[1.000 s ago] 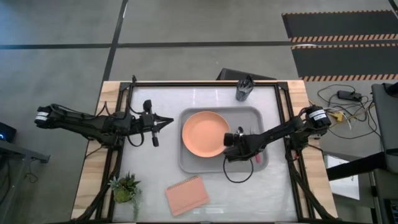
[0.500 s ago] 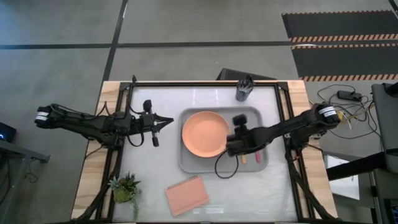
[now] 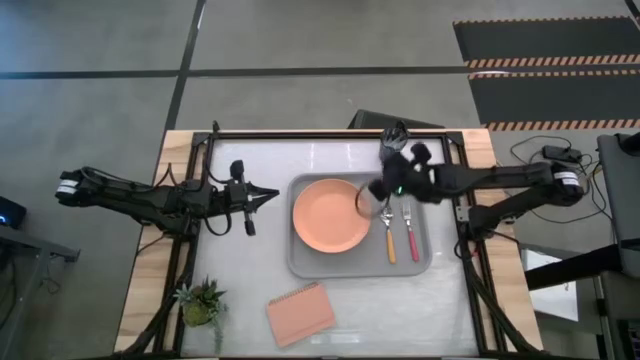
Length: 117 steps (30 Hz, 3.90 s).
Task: Pick and place plate/cup/fork/spoon on tray
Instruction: Put the black cup on the top right of the gray serving tray, then return to Home Position
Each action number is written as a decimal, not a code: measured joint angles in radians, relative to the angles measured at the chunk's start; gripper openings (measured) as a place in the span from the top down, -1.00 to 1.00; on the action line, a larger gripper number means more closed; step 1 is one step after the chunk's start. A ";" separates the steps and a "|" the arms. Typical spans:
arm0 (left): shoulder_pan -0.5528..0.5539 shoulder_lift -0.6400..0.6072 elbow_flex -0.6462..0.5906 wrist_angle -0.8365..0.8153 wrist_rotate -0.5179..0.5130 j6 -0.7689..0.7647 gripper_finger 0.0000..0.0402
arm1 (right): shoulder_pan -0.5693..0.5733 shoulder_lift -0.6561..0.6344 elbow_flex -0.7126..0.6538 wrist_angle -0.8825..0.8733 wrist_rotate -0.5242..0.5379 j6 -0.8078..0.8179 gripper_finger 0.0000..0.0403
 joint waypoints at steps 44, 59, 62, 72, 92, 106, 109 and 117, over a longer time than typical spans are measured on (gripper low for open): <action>0.000 0.000 0.000 0.016 0.000 0.025 1.00 | -0.498 0.304 -0.009 0.220 -0.401 -0.043 0.62; 0.000 0.000 0.000 0.016 0.000 0.025 1.00 | -0.457 0.197 -0.009 0.215 -0.383 -0.144 0.95; 0.000 0.000 0.001 0.016 0.000 0.025 1.00 | -0.411 0.149 -0.009 0.203 -0.385 -0.159 0.95; 0.000 0.000 0.001 0.016 0.000 0.025 1.00 | -0.166 0.051 -0.008 0.033 -0.390 -0.075 0.95; 0.000 0.000 0.001 0.016 0.000 0.024 1.00 | -0.045 0.196 -0.014 -0.023 -0.323 0.093 0.96; 0.000 0.000 0.001 0.016 0.000 0.024 1.00 | -0.045 0.220 -0.014 -0.023 -0.302 0.140 0.67; 0.000 0.000 0.001 0.016 0.000 0.024 1.00 | -0.045 0.212 -0.014 -0.026 -0.302 0.143 0.56; 0.000 0.000 0.001 0.016 0.000 0.024 1.00 | -0.031 0.125 -0.014 -0.029 -0.313 0.144 0.43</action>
